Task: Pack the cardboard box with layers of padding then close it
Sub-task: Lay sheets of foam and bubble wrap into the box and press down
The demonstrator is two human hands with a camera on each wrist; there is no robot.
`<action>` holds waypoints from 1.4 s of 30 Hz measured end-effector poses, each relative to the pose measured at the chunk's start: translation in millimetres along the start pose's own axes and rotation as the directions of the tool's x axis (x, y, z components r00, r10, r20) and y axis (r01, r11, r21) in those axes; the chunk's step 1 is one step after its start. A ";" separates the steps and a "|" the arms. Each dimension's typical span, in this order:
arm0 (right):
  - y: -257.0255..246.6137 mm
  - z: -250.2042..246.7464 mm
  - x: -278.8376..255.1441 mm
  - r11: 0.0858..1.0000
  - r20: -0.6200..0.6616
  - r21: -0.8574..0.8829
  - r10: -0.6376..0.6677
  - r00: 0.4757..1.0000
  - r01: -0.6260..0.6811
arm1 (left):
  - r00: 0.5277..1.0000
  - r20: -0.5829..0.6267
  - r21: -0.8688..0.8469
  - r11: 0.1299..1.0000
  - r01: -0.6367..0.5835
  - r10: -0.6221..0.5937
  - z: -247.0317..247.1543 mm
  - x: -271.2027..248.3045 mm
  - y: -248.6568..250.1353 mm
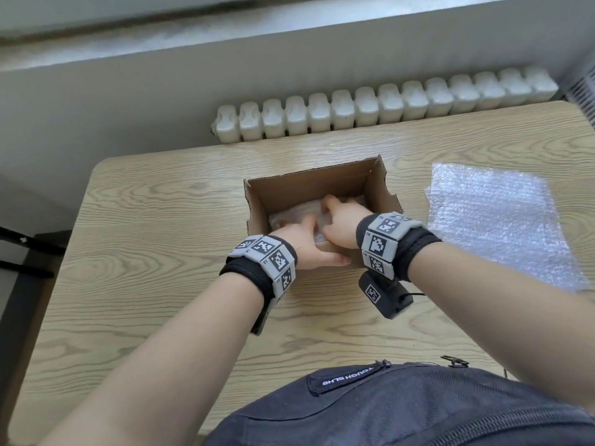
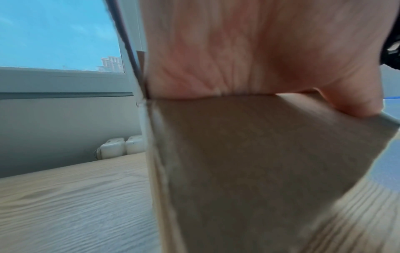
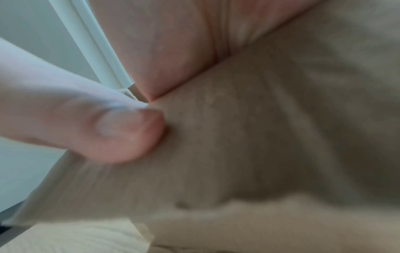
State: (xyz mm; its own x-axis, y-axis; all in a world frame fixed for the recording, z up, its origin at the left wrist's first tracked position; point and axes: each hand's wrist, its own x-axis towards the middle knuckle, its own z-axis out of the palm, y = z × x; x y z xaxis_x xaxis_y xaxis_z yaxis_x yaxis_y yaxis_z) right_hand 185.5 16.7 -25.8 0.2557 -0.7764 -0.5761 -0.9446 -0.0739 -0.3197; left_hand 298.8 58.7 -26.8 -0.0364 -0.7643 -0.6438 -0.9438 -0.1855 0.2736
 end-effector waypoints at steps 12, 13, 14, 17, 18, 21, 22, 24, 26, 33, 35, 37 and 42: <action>10.5 -5.1 -68.5 0.994 -0.225 -0.095 -0.068 0.972 0.047 | 0.973 -0.232 0.191 0.981 0.034 0.011 9.4 -46.7 10.0; 12.0 -5.3 -76.0 0.994 -0.256 -0.092 -0.077 0.963 0.055 | 0.968 -0.249 0.188 0.982 0.019 0.029 9.6 -52.7 12.0; 13.9 -5.4 -83.7 0.994 -0.286 -0.090 -0.085 0.954 0.062 | 0.962 -0.268 0.187 0.982 0.001 0.050 10.2 -58.7 14.3; 25.0 -4.8 -105.9 0.997 -0.368 -0.038 -0.082 0.926 0.074 | 0.929 -0.348 0.172 0.983 -0.072 0.129 13.1 -74.7 24.5; 30.7 -4.3 -113.1 0.997 -0.398 -0.010 -0.073 0.914 0.075 | 0.913 -0.375 0.165 0.981 -0.105 0.161 14.7 -79.3 29.1; 52.8 -1.6 -131.6 0.995 -0.466 0.070 -0.025 0.884 0.065 | 0.848 -0.446 0.147 0.958 -0.247 0.287 21.6 -89.1 47.4; 61.6 -0.5 -136.7 0.995 -0.472 0.089 -0.003 0.881 0.051 | 0.823 -0.463 0.140 0.944 -0.300 0.330 24.0 -91.9 54.5; 81.5 1.4 -144.8 0.993 -0.464 0.118 0.048 0.884 0.008 | 0.785 -0.475 0.139 0.915 -0.379 0.397 28.9 -96.2 70.1; 103.5 2.5 -150.6 0.988 -0.445 0.148 0.103 0.890 -0.041 | 0.773 -0.452 0.152 0.892 -0.426 0.446 34.5 -97.1 84.7; 187.1 1.5 -151.1 0.956 -0.355 0.216 0.264 0.897 -0.196 | 0.794 -0.293 0.217 0.846 -0.487 0.532 52.2 -70.9 130.7; 213.7 -1.7 -146.7 0.945 -0.323 0.229 0.301 0.897 -0.235 | 0.814 -0.254 0.212 0.851 -0.480 0.523 56.8 -57.0 147.2; 240.8 -5.3 -142.5 0.927 -0.294 0.255 0.346 0.891 -0.276 | 0.851 -0.217 0.168 0.877 -0.450 0.479 62.1 -42.0 164.0; 305.8 -12.8 -130.3 0.866 -0.231 0.363 0.442 0.867 -0.344 | 0.949 -0.130 0.040 0.958 -0.285 0.287 72.5 -2.1 200.4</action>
State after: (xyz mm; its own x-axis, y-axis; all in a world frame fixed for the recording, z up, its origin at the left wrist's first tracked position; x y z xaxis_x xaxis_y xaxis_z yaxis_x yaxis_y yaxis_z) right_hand -139.3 87.2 -38.8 -0.2431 -0.8501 -0.4672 -0.8311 0.4309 -0.3516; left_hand 85.9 67.8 -22.4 -0.2631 -0.8588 -0.4395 -0.9069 0.0647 0.4165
